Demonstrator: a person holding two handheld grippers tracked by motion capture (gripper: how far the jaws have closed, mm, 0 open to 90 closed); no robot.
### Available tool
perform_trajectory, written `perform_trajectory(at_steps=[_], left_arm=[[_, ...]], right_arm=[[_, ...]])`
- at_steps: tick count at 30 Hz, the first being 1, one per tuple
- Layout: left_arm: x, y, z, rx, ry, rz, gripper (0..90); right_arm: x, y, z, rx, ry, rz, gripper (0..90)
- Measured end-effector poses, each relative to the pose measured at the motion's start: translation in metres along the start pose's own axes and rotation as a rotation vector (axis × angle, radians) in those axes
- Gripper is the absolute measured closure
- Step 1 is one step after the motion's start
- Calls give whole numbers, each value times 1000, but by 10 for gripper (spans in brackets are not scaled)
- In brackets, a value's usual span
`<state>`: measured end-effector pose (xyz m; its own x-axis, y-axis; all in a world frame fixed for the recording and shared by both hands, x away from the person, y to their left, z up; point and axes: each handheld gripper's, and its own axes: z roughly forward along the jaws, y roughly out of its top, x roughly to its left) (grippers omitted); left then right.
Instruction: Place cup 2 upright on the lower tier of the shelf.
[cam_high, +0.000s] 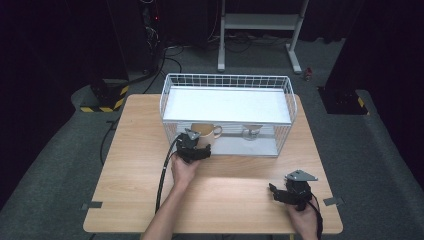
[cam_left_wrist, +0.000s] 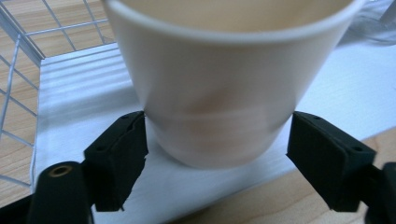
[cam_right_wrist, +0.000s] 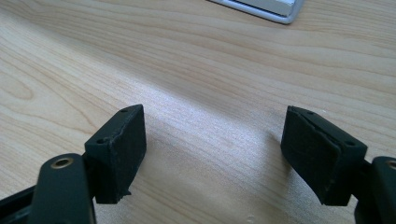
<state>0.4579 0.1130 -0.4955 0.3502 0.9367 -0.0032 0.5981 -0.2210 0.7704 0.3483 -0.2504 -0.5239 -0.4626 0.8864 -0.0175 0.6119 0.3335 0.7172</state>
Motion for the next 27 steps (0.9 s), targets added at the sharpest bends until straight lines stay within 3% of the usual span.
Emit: perform_trajectory(at_steps=[8,12,15,16,20,25,27], left_arm=[[2,-3,10,18,45,30,343],[3,-3,13,21,41,26,385],[5,-3,13,14,54,45,468],[5,-3,14,17,71,52,477],[5,4,17,55,62,61,497],[6,5,21,52,44,15,546],[6,6,20,51,69,30,581]], right_arm=[[0,0,0,0,0,0,224],[0,0,0,0,0,0,224],[0,0,0,0,0,0,224],[0,0,0,0,0,0,224],[0,0,0,0,0,0,224],[0,0,0,0,0,0,224],[0,0,0,1,0,2,224]])
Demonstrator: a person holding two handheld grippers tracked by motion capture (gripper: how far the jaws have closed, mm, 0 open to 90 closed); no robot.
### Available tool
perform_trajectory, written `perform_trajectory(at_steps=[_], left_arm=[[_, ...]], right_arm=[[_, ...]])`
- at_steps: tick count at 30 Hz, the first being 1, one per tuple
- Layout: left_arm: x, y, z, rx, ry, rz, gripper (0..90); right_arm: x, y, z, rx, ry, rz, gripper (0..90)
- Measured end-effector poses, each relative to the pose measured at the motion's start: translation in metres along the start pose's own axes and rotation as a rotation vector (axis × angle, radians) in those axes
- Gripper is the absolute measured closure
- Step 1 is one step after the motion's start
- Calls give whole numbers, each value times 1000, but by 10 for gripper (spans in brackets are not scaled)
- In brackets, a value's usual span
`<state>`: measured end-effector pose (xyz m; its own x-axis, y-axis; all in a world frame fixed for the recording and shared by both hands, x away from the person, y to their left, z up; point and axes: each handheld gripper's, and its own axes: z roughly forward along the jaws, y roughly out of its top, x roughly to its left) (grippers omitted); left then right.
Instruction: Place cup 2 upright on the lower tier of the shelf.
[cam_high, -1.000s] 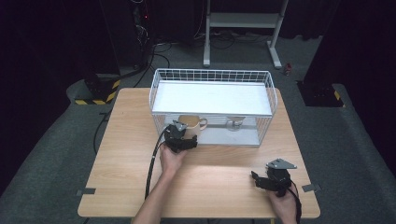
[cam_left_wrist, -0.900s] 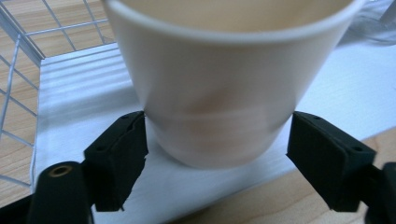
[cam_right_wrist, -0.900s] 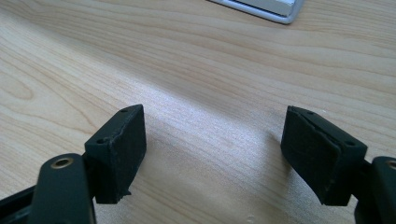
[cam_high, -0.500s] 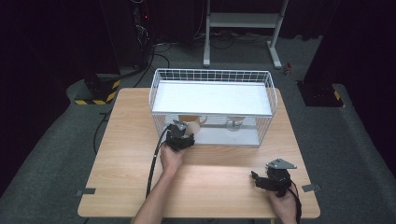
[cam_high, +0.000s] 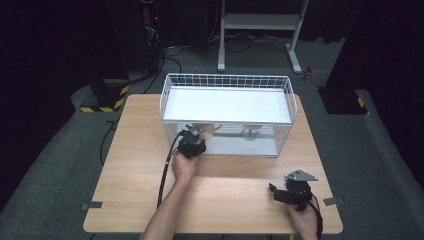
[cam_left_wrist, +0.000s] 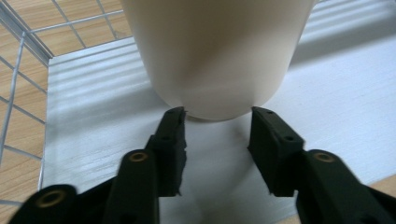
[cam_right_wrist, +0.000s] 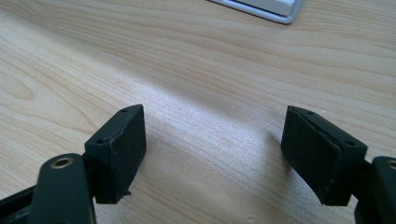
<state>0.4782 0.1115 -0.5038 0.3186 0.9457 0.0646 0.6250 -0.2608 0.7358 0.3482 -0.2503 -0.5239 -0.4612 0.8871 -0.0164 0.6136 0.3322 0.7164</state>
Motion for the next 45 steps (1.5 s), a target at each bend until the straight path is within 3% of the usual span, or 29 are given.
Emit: perform_trajectory(at_steps=[3,8,13,18,22,26,29,30,31,36,37,38,45], left_arm=[[3,2,2,5,-11,21,625],[1,5,3,17,-14,16,676],[3,5,3,23,-44,4,697],[1,4,1,-1,-47,4,635],[0,2,0,10,-44,9,577],[-2,0,-4,-3,-84,-33,518],[-4,-1,-9,-1,-87,-26,481],[-3,-1,-10,-10,-80,-5,472],[-4,-2,-12,-17,-96,-16,466],[-1,-3,-23,-50,-94,-5,447],[-2,-3,-24,-47,-110,-20,444],[-1,-3,-26,-54,-95,-3,440],[-1,-7,-37,-71,-111,10,423]], right_arm=[[0,0,0,-2,0,-2,224],[0,0,0,-1,0,-2,224],[0,0,0,0,0,-1,224],[0,0,0,0,-1,0,224],[0,0,0,0,-1,1,224],[0,0,0,0,0,-1,224],[0,0,0,0,0,-1,224],[0,0,0,0,0,-1,224],[0,0,0,0,-1,0,224],[0,0,0,1,0,0,224],[0,0,0,0,0,0,224],[0,0,0,0,0,1,224],[0,0,0,1,-1,1,224]])
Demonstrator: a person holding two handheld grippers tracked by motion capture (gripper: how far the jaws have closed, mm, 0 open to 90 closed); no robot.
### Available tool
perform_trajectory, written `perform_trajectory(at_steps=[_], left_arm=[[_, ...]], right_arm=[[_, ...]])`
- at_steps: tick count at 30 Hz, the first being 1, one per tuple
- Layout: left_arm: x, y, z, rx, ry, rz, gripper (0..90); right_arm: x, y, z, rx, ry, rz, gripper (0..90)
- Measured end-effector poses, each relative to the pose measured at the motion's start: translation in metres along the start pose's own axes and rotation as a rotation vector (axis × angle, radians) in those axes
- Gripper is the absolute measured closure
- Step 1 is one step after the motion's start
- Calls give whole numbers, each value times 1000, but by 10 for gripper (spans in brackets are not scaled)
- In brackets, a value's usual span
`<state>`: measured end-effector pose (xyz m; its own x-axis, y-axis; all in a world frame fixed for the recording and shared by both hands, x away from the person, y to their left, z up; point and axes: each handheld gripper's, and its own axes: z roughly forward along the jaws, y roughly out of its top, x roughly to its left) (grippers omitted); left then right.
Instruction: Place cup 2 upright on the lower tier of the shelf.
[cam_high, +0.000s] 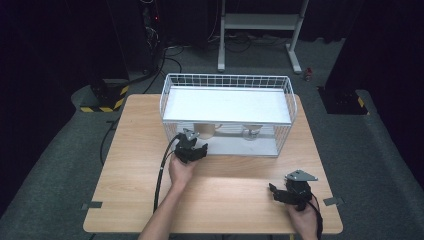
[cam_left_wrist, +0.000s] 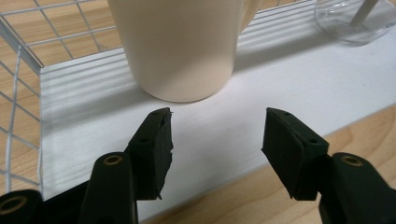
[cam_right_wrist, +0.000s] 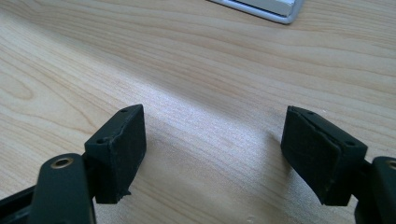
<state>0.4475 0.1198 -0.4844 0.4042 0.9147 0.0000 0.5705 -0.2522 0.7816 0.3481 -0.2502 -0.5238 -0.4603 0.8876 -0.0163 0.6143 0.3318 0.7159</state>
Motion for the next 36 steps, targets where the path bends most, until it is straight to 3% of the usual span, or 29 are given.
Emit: perform_trajectory(at_steps=[13,36], left_arm=[[0,0,-18,-26,-29,13,401],[14,-15,-52,-59,-33,-37,381]], right_arm=[[0,0,0,0,0,0,224],[0,0,0,0,0,1,223]])
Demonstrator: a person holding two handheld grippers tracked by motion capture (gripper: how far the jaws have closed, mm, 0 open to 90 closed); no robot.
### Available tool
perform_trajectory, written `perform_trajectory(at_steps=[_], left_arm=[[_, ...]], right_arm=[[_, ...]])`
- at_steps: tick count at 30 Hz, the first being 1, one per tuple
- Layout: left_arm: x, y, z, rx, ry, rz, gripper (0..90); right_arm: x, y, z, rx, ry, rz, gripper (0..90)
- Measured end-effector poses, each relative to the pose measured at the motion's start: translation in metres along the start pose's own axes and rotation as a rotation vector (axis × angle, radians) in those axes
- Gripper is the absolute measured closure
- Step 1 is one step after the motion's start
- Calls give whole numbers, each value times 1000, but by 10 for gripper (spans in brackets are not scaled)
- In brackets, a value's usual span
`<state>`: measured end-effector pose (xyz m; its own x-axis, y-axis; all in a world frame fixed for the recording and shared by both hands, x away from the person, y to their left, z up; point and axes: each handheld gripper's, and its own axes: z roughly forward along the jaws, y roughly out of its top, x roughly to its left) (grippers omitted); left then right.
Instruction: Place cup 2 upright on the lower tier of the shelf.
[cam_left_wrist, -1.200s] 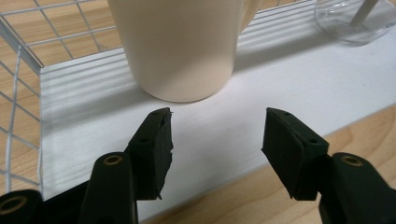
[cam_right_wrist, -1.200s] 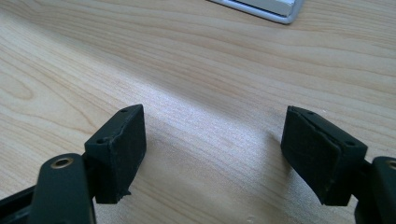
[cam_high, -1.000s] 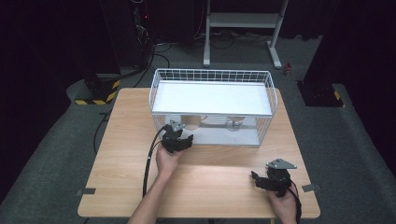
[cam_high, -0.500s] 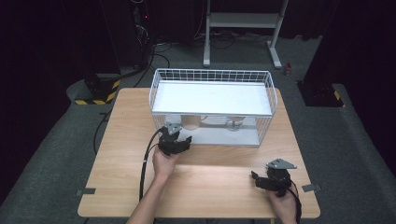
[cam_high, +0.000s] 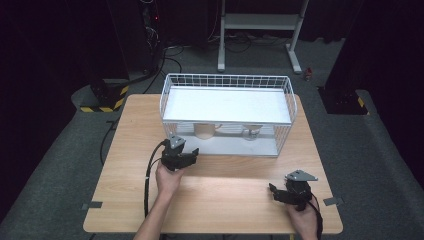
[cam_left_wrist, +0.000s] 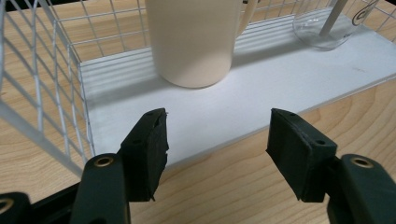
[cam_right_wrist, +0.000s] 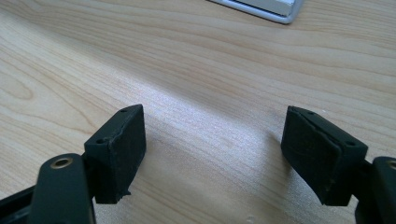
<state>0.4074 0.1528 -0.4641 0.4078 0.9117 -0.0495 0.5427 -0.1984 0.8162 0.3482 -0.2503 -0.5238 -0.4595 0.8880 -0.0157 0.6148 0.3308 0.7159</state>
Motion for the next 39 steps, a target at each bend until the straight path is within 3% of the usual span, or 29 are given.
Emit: perform_trajectory(at_steps=[18,39], left_arm=[[6,-12,-13,2,-5,-38,345],[15,-23,-31,1,-31,-47,310]], right_arm=[[0,0,0,0,0,2,223],[0,0,0,0,0,3,222]])
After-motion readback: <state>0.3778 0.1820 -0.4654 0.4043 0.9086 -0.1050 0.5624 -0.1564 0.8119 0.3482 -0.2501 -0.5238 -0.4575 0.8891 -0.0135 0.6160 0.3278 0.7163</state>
